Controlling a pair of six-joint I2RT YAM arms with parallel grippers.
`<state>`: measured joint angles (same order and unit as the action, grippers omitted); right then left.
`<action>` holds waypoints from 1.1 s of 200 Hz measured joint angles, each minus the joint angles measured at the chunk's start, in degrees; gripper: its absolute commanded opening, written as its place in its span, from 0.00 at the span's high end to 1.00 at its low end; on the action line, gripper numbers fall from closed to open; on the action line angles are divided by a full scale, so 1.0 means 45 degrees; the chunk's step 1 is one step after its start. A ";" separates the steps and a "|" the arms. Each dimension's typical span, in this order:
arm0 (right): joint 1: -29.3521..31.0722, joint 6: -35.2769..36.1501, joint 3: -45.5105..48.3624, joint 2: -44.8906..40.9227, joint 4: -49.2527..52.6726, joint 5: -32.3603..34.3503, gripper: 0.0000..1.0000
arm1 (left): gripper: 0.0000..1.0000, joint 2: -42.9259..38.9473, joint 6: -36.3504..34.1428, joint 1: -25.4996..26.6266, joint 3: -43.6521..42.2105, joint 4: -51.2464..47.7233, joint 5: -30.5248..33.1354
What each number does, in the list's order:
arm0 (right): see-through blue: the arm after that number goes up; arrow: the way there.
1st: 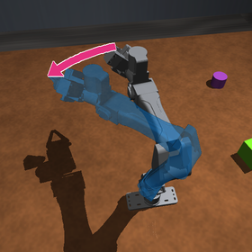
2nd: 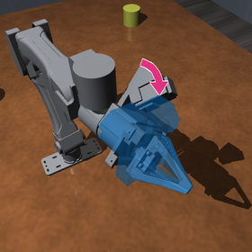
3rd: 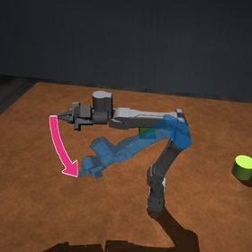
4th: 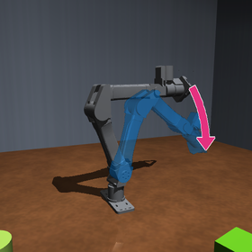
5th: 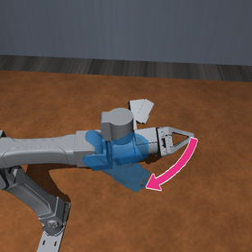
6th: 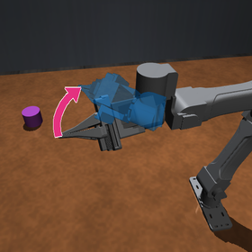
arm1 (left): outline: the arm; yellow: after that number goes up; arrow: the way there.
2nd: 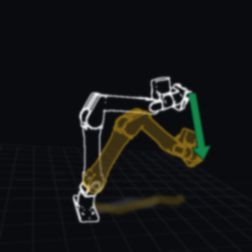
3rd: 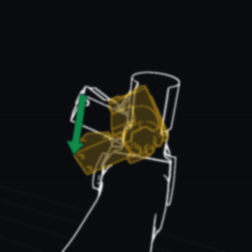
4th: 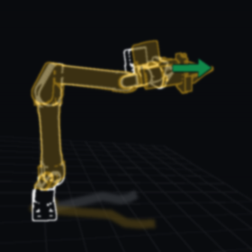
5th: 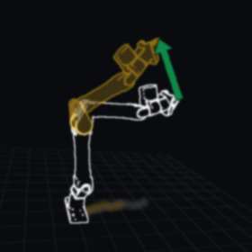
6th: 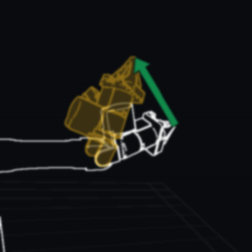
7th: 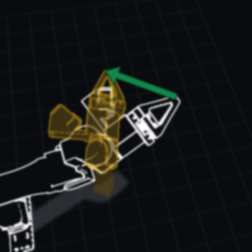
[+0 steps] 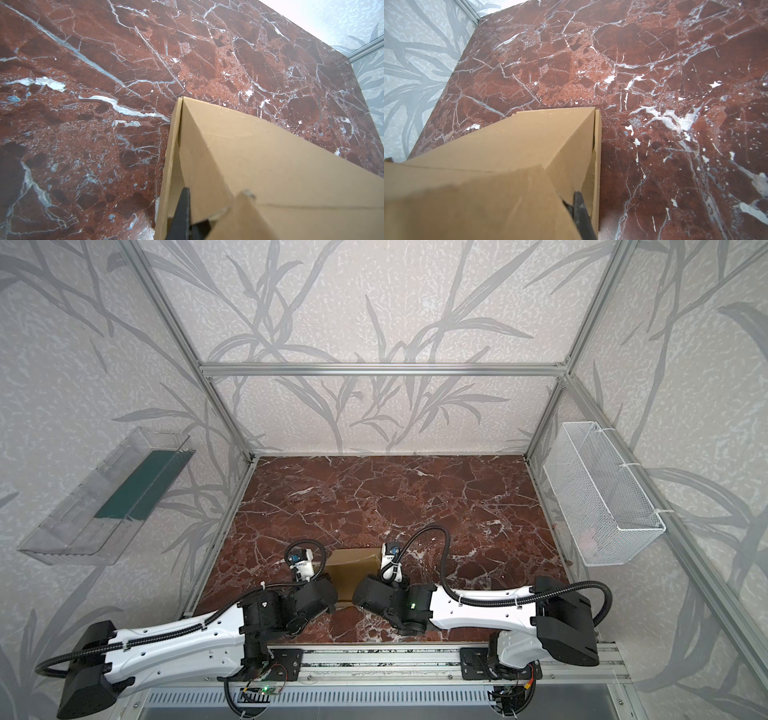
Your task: Fold the paper box
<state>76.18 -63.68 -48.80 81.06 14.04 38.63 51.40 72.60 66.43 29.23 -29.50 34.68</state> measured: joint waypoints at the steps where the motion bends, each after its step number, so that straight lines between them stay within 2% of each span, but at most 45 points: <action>1: 0.0015 -0.0010 0.0005 0.0015 0.0000 0.0005 1.00 | 1.00 0.0005 0.0010 0.0010 -0.0005 0.0000 0.0000; 30: 0.0262 -0.0364 0.0170 0.0238 -0.0005 0.0272 1.00 | 0.95 0.0083 0.0262 0.0316 -0.0058 -0.0078 0.0185; 61: 0.0442 -0.0680 0.0442 0.0403 0.0053 0.0325 1.00 | 0.76 -0.0141 0.0520 0.0573 -0.0058 -0.0641 0.0068; 111: 0.0500 -0.1088 0.0733 0.0641 0.0180 0.0423 1.00 | 0.58 -0.0874 0.0719 0.1064 0.0121 -0.1734 0.0000; 149: 0.0500 -0.1137 0.0729 0.0641 0.0214 0.0505 1.00 | 0.40 -0.1083 0.0724 0.1826 0.1535 -0.2599 0.0214; 152: 0.0500 -0.1137 0.0729 0.0641 0.0223 0.0525 1.00 | 0.36 -0.1083 0.0733 0.1885 0.1651 -0.2667 0.0238; 159: 0.0500 -0.1137 0.0729 0.0641 0.0253 0.0568 1.00 | 0.33 -0.1103 0.0743 0.2016 0.1894 -0.2817 0.0311; 163: 0.0500 -0.1132 0.0733 0.0641 0.0272 0.0597 1.00 | 0.24 -0.1112 0.0811 0.2079 0.2011 -0.2895 0.0340; 165: 0.0500 -0.1137 0.0733 0.0641 0.0277 0.0617 1.00 | 0.22 -0.1127 0.0806 0.2103 0.2069 -0.2939 0.0355; 189: 0.0500 -0.1127 0.0733 0.0641 0.0296 0.0797 1.00 | 0.18 -0.1418 0.0908 0.2327 0.2545 -0.3653 0.0515; 195: 0.0500 -0.1122 0.0729 0.0636 0.0311 0.0865 1.00 | 0.11 -0.1574 0.0903 0.2327 0.2652 -0.3847 0.0568; 220: 0.0500 -0.1020 0.0729 0.0593 0.0481 0.1083 1.00 | 0.06 -0.2419 0.0869 0.2331 0.3075 -0.4488 0.0835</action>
<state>78.43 -68.27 -45.52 83.72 16.21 43.51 40.51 76.51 76.93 43.07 -49.69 38.44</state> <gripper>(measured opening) 0.048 0.920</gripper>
